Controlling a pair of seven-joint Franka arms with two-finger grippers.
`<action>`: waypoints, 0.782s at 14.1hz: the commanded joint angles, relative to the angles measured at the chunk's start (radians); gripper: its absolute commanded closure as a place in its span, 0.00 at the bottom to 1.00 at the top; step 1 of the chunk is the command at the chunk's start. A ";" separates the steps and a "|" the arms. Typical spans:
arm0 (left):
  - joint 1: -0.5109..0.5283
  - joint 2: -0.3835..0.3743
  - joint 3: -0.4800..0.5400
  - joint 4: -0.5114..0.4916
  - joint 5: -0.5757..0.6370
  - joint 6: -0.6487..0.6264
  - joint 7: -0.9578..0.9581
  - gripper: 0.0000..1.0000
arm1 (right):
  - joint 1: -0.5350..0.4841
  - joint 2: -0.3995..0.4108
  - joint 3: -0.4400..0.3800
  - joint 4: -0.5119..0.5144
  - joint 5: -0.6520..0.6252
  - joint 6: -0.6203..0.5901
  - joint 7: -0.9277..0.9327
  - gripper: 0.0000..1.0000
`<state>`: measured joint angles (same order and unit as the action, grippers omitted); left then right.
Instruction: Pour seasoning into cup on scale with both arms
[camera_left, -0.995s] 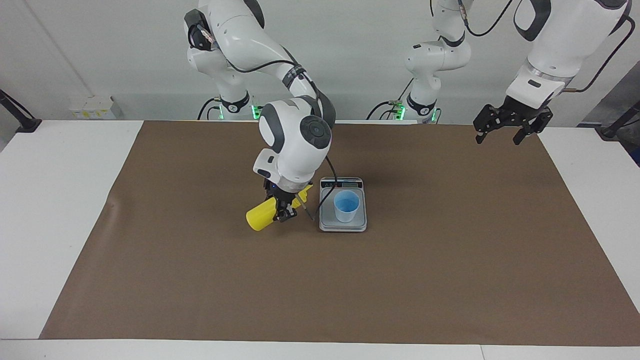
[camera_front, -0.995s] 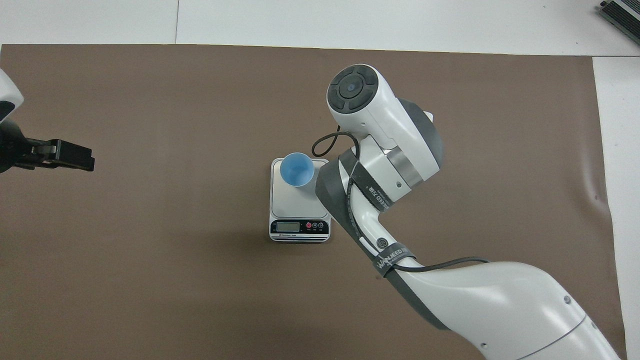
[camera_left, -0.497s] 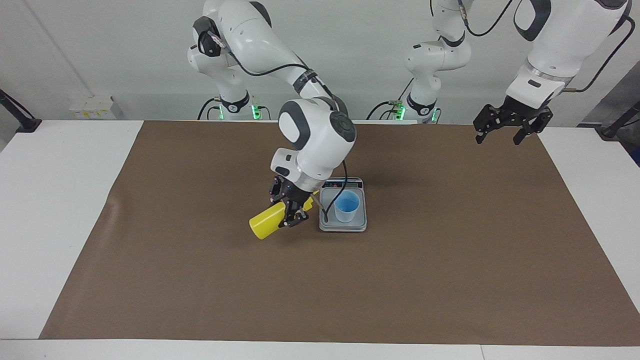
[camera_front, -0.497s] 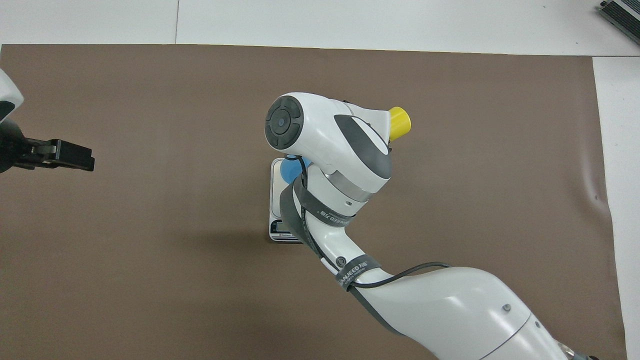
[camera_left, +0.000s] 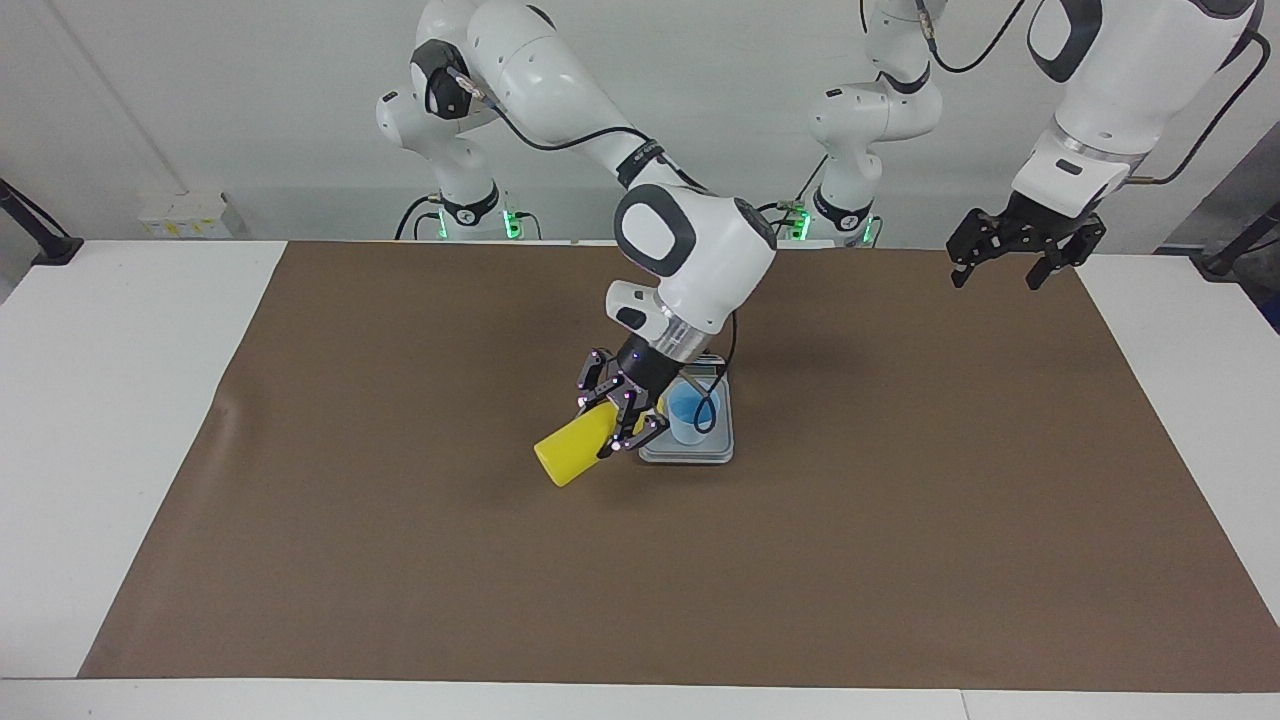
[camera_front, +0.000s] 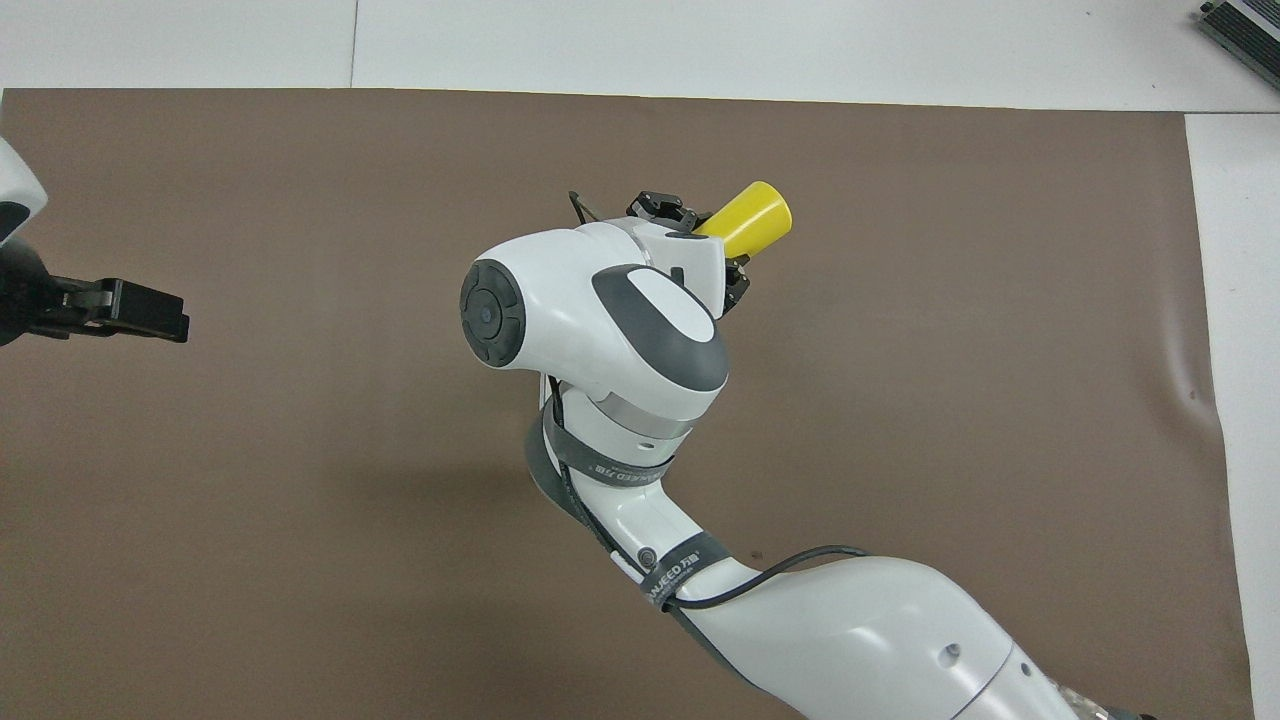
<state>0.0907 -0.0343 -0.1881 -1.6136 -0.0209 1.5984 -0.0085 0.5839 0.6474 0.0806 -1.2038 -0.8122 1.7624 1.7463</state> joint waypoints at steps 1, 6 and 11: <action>0.009 -0.009 -0.002 -0.008 -0.007 -0.011 0.005 0.00 | -0.004 0.008 0.002 0.004 -0.045 0.057 0.022 1.00; 0.009 -0.009 -0.002 -0.008 -0.007 -0.011 0.005 0.00 | 0.001 -0.006 0.002 -0.095 -0.153 0.120 0.028 1.00; 0.009 -0.009 -0.002 -0.008 -0.007 -0.011 0.005 0.00 | 0.025 -0.028 0.004 -0.152 -0.209 0.129 0.094 1.00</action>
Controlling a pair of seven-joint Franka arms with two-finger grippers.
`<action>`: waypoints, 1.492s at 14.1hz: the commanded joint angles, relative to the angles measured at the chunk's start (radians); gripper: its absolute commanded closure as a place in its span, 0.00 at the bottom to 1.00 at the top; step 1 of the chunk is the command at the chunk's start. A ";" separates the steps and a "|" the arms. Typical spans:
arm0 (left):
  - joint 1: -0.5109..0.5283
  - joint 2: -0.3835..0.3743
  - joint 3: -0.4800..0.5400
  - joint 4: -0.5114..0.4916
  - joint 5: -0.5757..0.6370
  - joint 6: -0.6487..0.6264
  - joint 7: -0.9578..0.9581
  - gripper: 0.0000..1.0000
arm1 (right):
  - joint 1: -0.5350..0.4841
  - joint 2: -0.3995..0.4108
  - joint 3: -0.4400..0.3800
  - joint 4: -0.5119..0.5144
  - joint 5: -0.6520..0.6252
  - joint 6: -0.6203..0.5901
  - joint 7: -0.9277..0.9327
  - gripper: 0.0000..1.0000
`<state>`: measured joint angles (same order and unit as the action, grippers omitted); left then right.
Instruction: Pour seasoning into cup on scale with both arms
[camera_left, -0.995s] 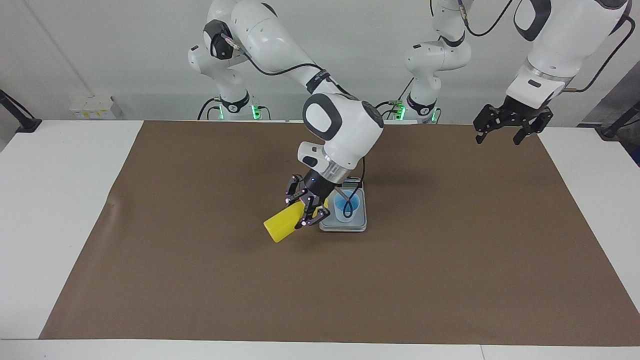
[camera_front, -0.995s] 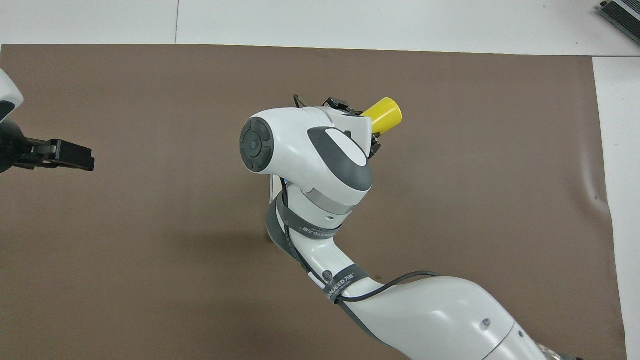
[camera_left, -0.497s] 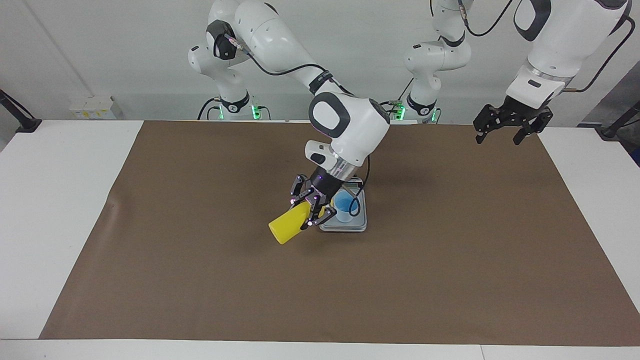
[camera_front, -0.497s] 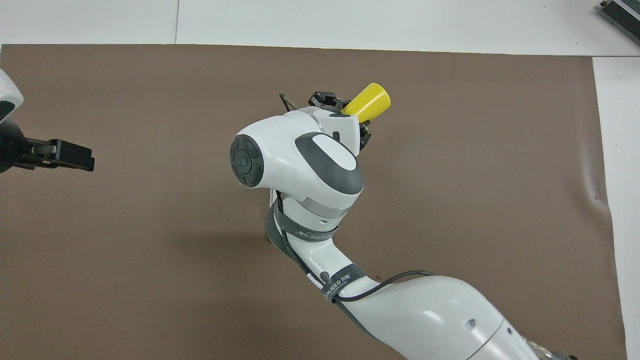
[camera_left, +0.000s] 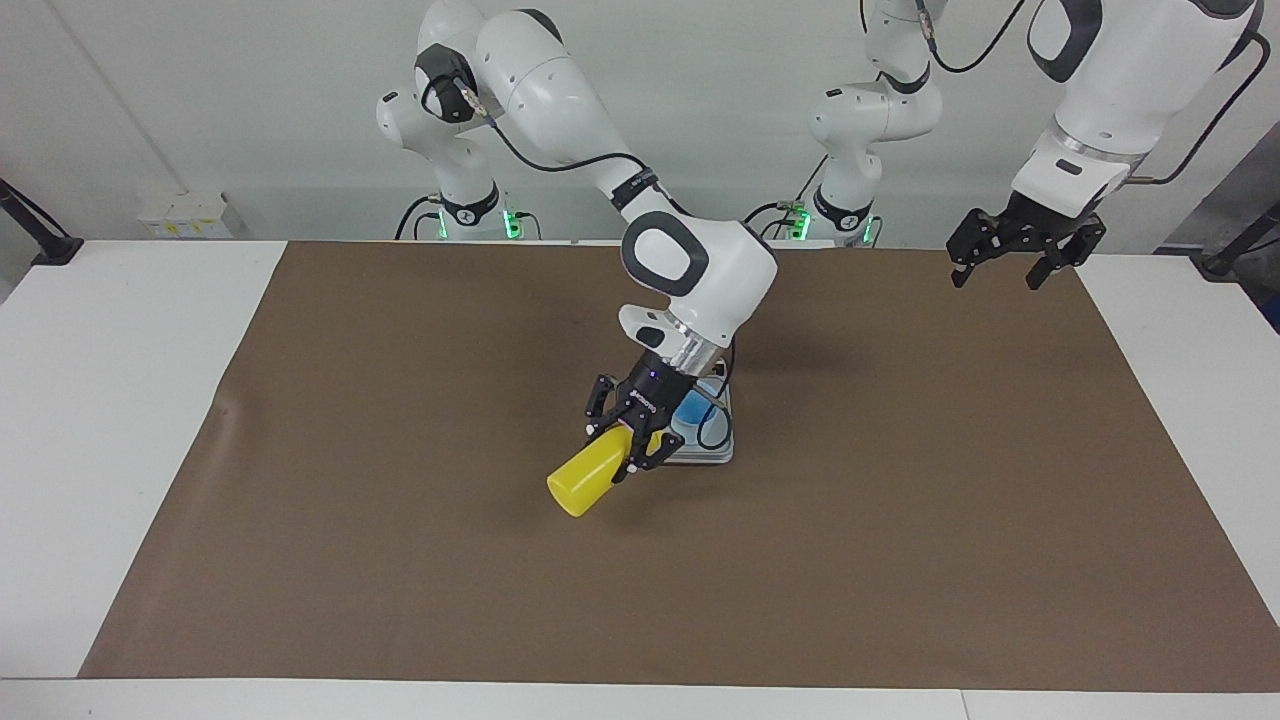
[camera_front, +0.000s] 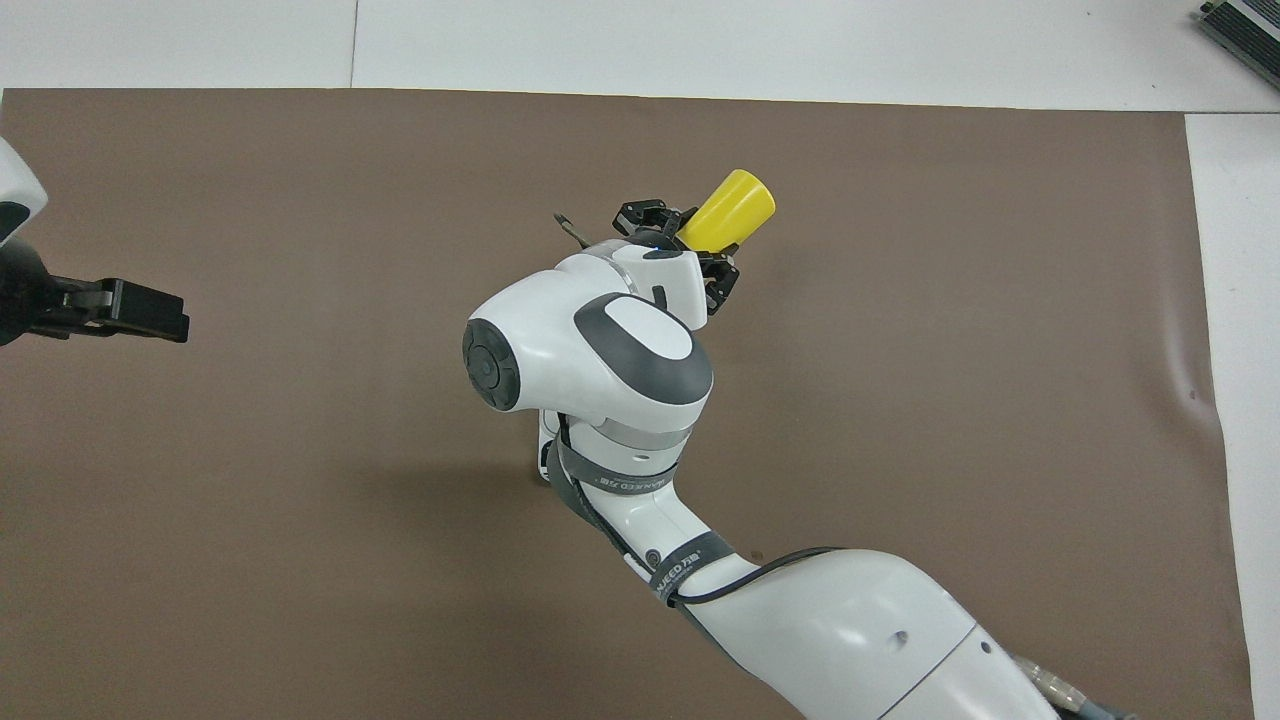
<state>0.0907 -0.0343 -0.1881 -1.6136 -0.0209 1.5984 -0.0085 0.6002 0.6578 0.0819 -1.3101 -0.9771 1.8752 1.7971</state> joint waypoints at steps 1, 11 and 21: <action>0.009 -0.009 -0.002 -0.008 -0.007 -0.011 0.005 0.00 | 0.010 -0.038 0.002 -0.047 -0.046 0.018 0.057 1.00; 0.009 -0.009 -0.002 -0.008 -0.007 -0.011 0.005 0.00 | 0.013 -0.037 0.002 -0.032 -0.062 0.013 0.087 1.00; 0.009 -0.009 -0.002 -0.008 -0.007 -0.011 0.005 0.00 | -0.141 -0.208 0.004 -0.093 0.317 -0.007 0.065 1.00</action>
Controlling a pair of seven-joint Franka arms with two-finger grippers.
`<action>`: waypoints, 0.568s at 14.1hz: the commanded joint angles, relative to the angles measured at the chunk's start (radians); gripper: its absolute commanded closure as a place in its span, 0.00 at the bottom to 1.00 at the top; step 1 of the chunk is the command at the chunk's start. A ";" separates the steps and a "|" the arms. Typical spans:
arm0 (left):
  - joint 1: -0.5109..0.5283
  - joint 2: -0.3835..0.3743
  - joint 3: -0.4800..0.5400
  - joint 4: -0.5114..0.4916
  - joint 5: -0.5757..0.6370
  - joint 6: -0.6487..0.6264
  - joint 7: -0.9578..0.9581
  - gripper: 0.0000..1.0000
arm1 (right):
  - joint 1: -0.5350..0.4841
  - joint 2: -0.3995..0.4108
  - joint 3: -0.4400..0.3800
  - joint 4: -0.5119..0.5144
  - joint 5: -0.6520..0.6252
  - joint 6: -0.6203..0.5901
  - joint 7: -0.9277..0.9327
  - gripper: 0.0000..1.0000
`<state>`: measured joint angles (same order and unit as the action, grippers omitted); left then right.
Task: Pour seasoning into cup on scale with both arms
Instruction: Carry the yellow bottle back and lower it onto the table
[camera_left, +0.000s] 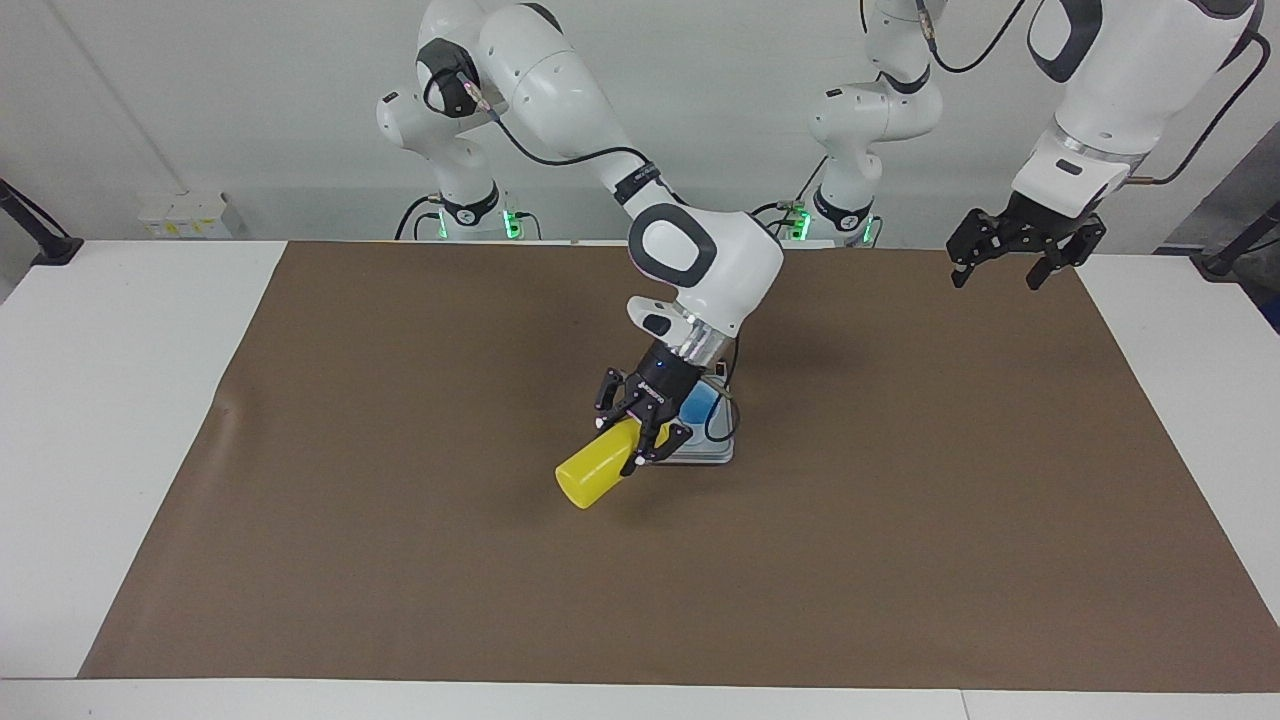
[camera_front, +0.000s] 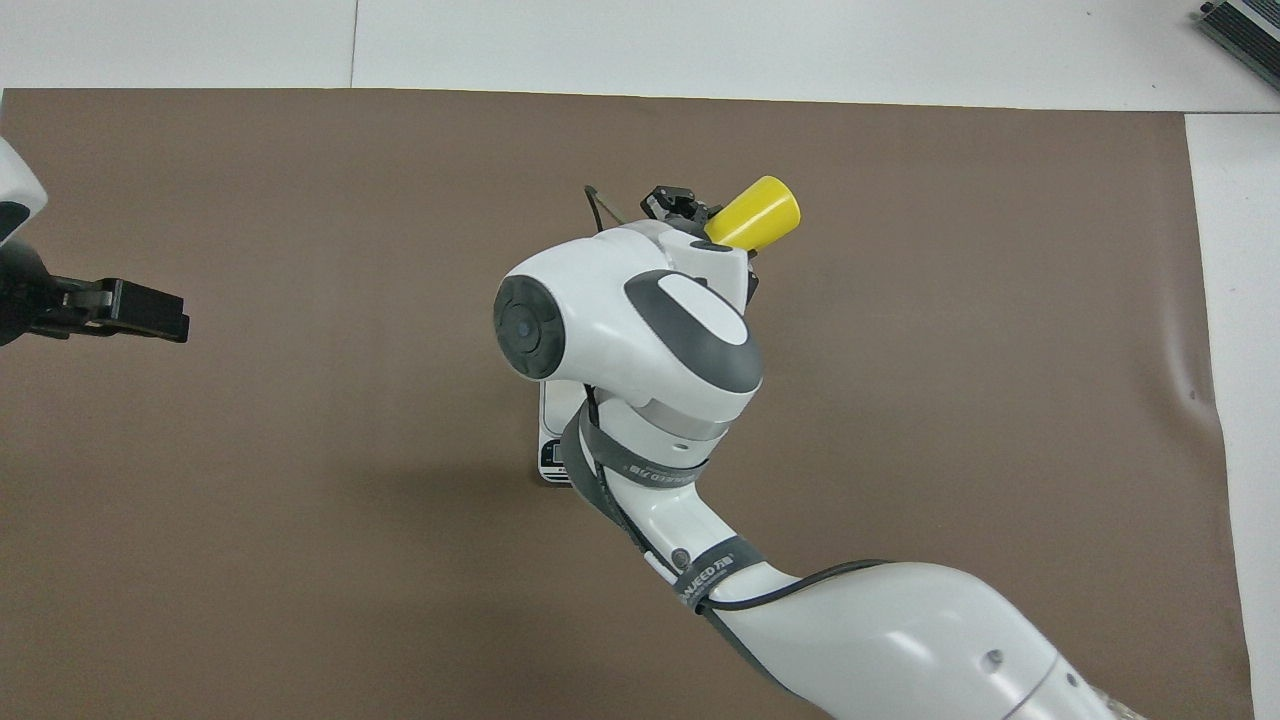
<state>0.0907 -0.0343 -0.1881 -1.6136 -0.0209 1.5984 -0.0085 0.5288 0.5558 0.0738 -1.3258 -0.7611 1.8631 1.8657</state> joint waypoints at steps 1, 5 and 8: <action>0.009 -0.009 -0.002 -0.008 -0.007 -0.011 0.005 0.00 | -0.110 -0.141 0.012 -0.099 0.173 0.005 -0.029 1.00; 0.009 -0.009 -0.002 -0.008 -0.007 -0.011 0.005 0.00 | -0.265 -0.238 0.012 -0.183 0.452 0.004 -0.163 1.00; 0.009 -0.009 -0.002 -0.008 -0.007 -0.011 0.005 0.00 | -0.370 -0.249 0.012 -0.206 0.674 0.004 -0.223 1.00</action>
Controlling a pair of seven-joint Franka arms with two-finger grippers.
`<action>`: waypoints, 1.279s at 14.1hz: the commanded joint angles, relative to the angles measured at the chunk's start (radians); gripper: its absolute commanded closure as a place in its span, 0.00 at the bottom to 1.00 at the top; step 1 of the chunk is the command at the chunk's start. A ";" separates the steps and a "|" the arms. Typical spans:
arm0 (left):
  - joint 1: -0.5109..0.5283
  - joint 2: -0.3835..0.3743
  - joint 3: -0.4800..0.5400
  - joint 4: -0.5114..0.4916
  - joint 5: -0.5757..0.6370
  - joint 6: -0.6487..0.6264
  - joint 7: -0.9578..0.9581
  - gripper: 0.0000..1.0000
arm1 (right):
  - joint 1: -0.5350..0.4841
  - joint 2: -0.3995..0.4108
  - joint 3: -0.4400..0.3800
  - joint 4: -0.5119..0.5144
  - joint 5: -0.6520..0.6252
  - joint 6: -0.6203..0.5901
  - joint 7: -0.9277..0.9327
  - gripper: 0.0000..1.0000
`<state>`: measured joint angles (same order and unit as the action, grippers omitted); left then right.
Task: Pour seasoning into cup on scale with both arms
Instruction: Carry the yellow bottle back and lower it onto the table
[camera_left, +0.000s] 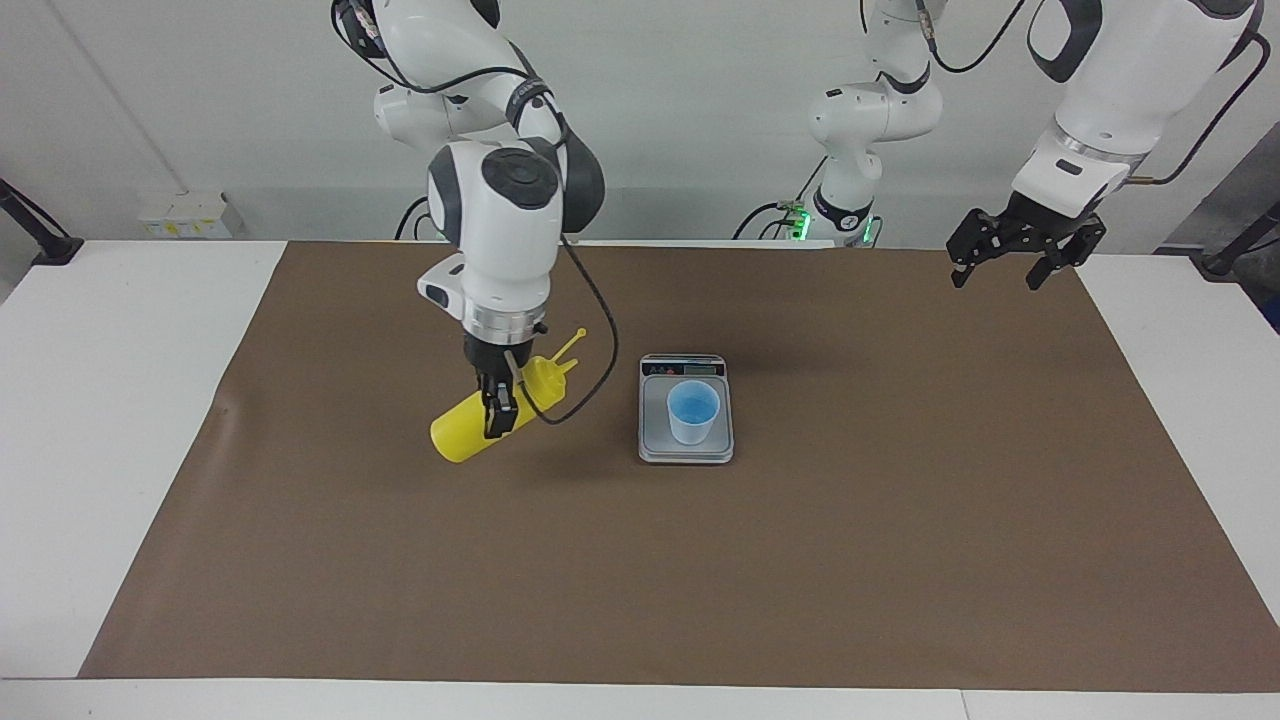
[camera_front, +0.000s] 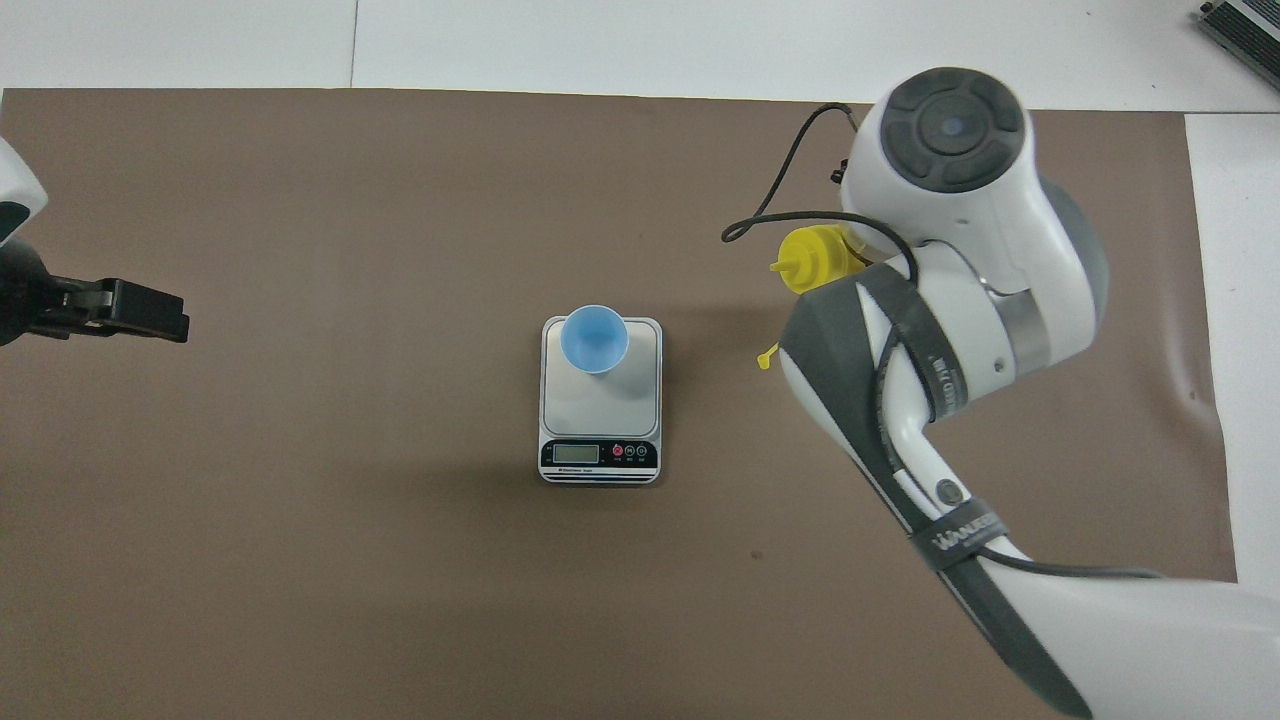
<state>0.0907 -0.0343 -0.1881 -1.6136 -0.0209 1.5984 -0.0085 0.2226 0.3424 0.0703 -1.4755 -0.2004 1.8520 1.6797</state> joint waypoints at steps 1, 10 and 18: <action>0.009 -0.009 -0.002 -0.008 -0.007 -0.011 0.005 0.00 | -0.099 -0.040 0.016 -0.077 0.190 0.024 -0.049 1.00; 0.009 -0.009 -0.002 -0.008 -0.007 -0.011 0.005 0.00 | -0.388 -0.180 0.014 -0.435 0.698 0.167 -0.447 1.00; 0.009 -0.009 -0.002 -0.008 -0.007 -0.011 0.005 0.00 | -0.531 -0.275 0.008 -0.701 1.019 0.317 -0.511 1.00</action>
<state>0.0907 -0.0343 -0.1881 -1.6136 -0.0209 1.5984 -0.0085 -0.2925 0.1372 0.0671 -2.0889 0.7413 2.1224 1.1916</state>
